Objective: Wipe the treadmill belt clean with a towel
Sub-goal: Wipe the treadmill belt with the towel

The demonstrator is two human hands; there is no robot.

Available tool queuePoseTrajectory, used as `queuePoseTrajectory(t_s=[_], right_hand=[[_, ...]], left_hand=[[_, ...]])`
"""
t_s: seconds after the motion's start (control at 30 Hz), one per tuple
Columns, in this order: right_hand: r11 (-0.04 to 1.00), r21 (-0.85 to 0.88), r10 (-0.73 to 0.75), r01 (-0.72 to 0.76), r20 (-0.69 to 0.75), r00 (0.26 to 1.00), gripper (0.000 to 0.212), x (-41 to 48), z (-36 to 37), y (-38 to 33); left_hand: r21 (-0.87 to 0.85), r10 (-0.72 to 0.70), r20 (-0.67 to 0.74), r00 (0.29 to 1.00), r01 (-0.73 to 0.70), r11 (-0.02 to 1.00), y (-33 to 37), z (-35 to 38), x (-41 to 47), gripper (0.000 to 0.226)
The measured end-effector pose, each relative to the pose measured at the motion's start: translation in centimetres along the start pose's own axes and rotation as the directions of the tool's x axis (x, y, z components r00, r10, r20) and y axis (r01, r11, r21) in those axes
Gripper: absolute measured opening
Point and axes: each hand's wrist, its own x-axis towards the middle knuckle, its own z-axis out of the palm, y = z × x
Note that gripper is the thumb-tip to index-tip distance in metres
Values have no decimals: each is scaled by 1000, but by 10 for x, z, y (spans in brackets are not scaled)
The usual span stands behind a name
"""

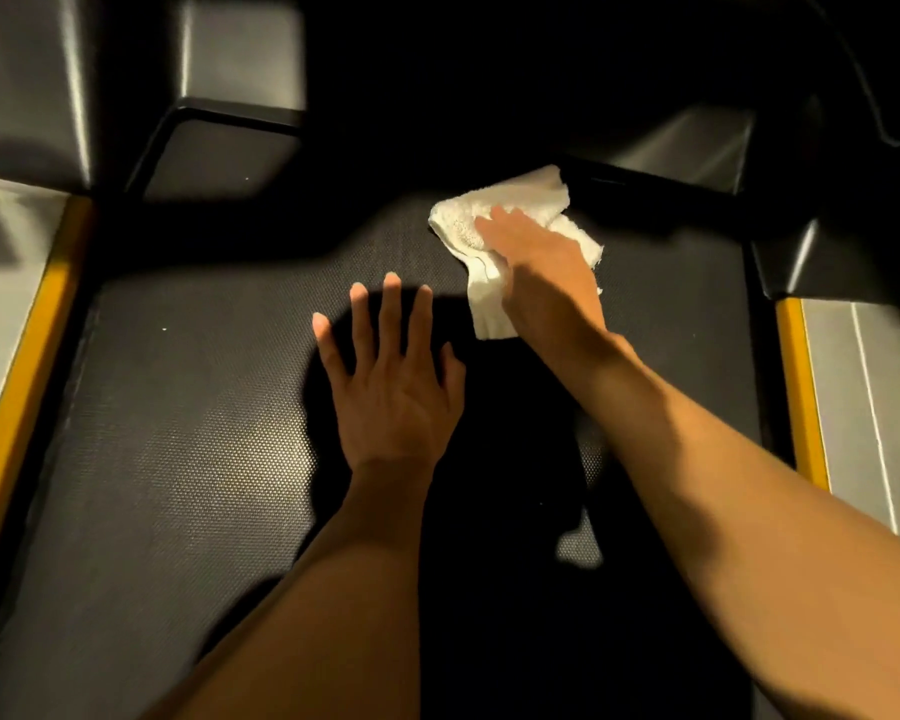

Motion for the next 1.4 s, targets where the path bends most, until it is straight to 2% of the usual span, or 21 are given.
queuePoseTrajectory(t_s=[0.13, 0.3, 0.4, 0.47, 0.53, 0.63, 0.7, 0.77, 0.83, 0.93, 1.03, 1.1, 1.3, 1.4], right_hand=[[986, -112, 132, -122, 85, 988, 29, 32, -14, 15], [994, 5, 106, -107, 90, 990, 44, -5, -14, 13], [995, -32, 92, -91, 51, 994, 47, -10, -17, 32], [976, -52, 217, -213, 84, 973, 40, 8, -20, 47], [948, -98, 312, -301, 126, 942, 38, 13, -26, 47], [953, -97, 298, -287, 126, 946, 49, -11, -32, 38], [965, -111, 249, -238, 101, 963, 52, -29, -38, 32], [957, -154, 271, -248, 156, 950, 53, -22, -46, 42], [947, -166, 308, -275, 220, 926, 51, -7, -55, 56], [931, -182, 352, -317, 217, 910, 42, -7, -61, 58], [943, -183, 309, -277, 174, 935, 55, -32, -54, 54], [950, -190, 280, -248, 164, 946, 53, -38, -55, 57], [900, -191, 421, -391, 152, 894, 50, -18, -67, 69], [933, -115, 353, -340, 121, 928, 55, -50, -53, 73]], left_hand=[[-20, 8, -23, 1000, -8, 1000, 0, 1, -1, 57], [-13, 36, -44, 998, -37, 999, -2, 0, -4, 55], [-12, 200, -28, 979, -201, 980, 2, -1, -7, 53], [11, 302, -18, 953, -302, 953, 2, 1, -8, 52], [36, 329, -24, 944, -328, 944, -1, 3, -8, 52], [-1, 304, -28, 952, -304, 953, 13, 0, -8, 48], [-43, 266, 27, 964, -265, 963, 33, -7, -5, 47], [-49, 251, 122, 960, -246, 968, 56, -13, -3, 47], [-29, 216, 191, 958, -214, 976, 72, -17, -4, 49], [11, 192, 228, 955, -200, 980, 81, -17, -3, 50], [31, 214, 229, 950, -227, 973, 81, -18, -2, 54], [47, 222, 220, 950, -238, 970, 81, -16, -3, 56], [41, 215, 177, 960, -225, 973, 82, -4, -15, 62], [19, 221, 117, 968, -225, 974, 80, -4, -16, 61]])
